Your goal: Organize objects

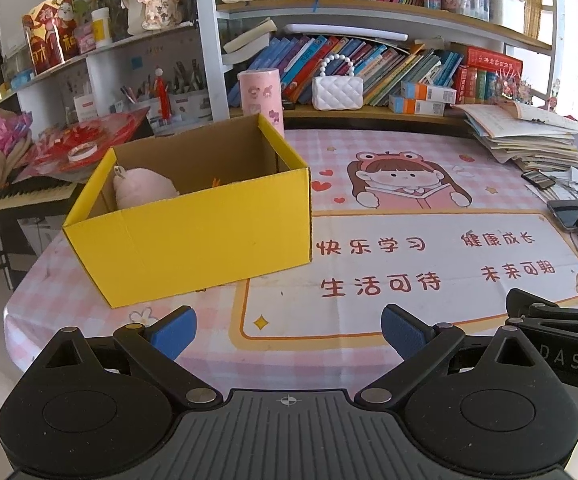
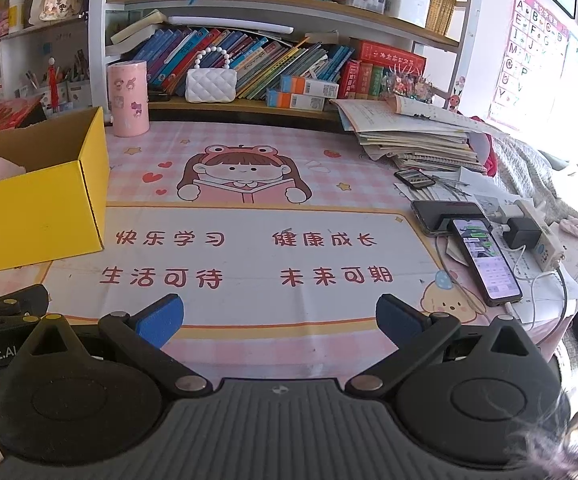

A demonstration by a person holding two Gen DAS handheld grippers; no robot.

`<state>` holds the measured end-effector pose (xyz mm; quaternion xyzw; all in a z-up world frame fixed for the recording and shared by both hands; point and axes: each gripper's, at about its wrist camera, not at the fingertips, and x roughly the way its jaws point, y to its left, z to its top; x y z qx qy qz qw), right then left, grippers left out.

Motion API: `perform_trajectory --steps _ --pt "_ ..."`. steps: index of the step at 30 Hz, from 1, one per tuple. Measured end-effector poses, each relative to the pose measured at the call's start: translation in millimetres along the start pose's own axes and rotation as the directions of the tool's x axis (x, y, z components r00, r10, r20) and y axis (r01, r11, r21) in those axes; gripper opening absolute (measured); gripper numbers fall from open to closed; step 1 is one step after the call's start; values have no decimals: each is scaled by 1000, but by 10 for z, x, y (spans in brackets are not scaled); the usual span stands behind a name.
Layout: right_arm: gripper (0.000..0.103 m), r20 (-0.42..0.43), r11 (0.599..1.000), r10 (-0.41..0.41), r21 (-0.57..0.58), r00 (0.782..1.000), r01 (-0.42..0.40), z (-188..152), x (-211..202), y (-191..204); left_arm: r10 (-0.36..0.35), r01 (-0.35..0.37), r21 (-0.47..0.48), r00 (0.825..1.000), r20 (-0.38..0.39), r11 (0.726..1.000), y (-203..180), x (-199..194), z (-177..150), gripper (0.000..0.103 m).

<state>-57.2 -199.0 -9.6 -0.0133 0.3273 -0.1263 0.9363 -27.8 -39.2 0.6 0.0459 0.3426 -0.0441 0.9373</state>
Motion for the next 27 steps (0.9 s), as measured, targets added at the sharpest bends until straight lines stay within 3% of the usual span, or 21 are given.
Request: perform_trajectory --steps 27 --pt "103 -7 1000 -1 3 1000 1 -8 61 -50 -17 16 -18 1000 -8 1000 -21 52 5 100"
